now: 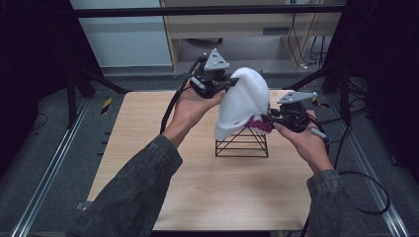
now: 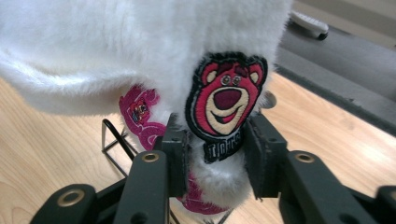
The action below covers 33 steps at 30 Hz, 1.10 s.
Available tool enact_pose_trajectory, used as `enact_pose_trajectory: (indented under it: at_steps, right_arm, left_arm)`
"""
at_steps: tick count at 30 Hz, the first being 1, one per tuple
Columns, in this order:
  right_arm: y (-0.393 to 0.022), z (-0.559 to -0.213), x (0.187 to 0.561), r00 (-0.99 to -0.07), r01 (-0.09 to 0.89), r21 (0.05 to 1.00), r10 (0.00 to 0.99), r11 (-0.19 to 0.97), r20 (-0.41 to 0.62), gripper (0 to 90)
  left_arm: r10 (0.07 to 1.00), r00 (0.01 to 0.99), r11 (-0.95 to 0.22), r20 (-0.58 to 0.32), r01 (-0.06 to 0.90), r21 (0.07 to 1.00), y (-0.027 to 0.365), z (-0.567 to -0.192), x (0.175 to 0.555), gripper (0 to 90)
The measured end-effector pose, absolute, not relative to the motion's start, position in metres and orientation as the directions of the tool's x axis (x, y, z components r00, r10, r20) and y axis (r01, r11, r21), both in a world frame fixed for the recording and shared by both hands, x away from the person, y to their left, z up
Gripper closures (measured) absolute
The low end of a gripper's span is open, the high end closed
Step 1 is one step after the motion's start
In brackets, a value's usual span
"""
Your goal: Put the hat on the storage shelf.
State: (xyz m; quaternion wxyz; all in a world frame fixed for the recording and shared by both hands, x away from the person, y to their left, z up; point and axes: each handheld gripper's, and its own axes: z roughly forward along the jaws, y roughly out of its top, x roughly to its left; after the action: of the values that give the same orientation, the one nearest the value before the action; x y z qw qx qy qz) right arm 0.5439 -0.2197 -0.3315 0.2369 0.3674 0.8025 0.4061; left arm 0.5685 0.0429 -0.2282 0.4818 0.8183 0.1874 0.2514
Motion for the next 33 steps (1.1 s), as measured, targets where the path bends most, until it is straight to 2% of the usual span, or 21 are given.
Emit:
enact_pose_trajectory:
  at_steps: [2, 8, 16, 33]
  right_arm:
    - [-0.217, -0.337, 0.547, -0.613, 0.413, 0.817, 0.786, 0.403, -0.077, 56.6]
    - [-0.214, -0.341, 0.548, -0.599, 0.421, 0.821, 0.798, 0.385, -0.067, 44.5]
    - [-0.212, -0.335, 0.543, -0.602, 0.390, 0.847, 0.796, 0.362, -0.063, 42.3]
    - [-0.208, -0.337, 0.538, -0.602, 0.389, 0.842, 0.795, 0.373, -0.074, 41.9]
  left_arm:
    - [0.548, 0.803, -0.471, 0.234, 0.065, 0.880, 0.043, -0.231, 0.572, 83.3]
    - [0.551, 0.794, -0.476, 0.256, 0.047, 0.878, 0.046, -0.237, 0.583, 83.3]
    - [0.537, 0.808, -0.463, 0.244, 0.040, 0.885, 0.047, -0.242, 0.581, 83.3]
    - [0.485, 0.843, -0.489, 0.234, 0.040, 0.871, 0.042, -0.269, 0.571, 83.2]
